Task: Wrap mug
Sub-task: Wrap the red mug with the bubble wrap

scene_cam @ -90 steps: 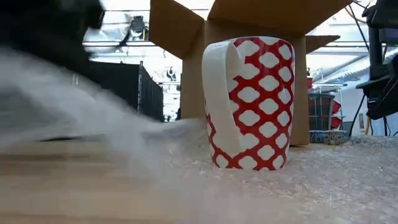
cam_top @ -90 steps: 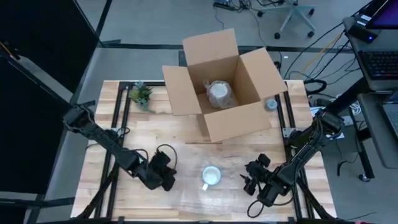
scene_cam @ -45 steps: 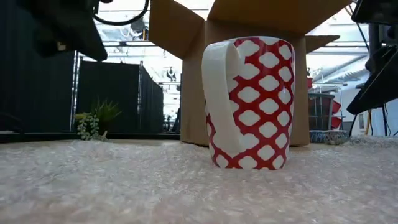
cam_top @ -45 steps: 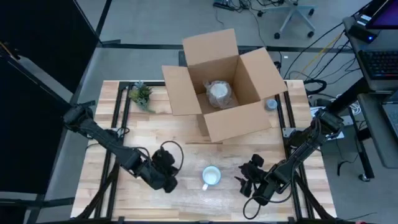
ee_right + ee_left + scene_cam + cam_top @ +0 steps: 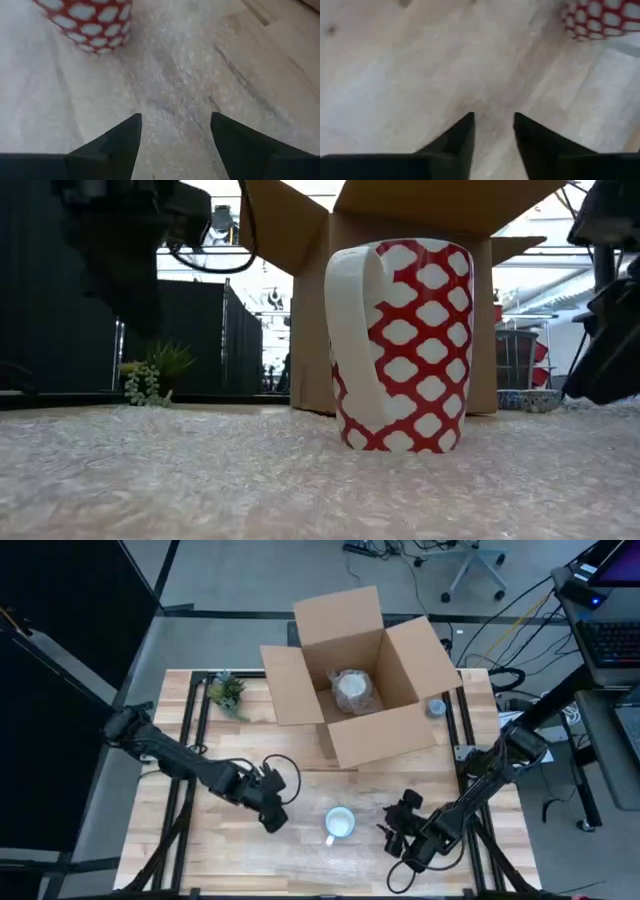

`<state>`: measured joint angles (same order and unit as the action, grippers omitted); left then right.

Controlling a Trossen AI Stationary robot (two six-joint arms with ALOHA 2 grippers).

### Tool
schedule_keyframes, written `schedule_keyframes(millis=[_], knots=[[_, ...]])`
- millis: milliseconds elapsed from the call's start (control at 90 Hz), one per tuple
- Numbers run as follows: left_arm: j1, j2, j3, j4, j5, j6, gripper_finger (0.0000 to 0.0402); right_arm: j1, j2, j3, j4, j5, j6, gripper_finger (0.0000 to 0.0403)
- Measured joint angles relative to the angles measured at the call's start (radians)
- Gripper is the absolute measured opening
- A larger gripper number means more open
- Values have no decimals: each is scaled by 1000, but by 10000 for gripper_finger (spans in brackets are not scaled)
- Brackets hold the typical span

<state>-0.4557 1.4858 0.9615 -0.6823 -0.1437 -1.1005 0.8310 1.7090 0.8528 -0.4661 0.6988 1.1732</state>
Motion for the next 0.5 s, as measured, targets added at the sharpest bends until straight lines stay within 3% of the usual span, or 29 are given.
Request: schedule_keyframes(millis=[222, 367, 500], knots=[[-189, -12, -52, -178, -79, -417, 248, -1, 3, 0, 1, -21, -66, 224], [-249, -12, -118, -85, -73, -569, 268, -1, 3, 0, 1, -21, -69, 224], [-261, -12, -190, 70, -82, -596, 269, -1, 3, 0, 7, -21, -69, 224]])
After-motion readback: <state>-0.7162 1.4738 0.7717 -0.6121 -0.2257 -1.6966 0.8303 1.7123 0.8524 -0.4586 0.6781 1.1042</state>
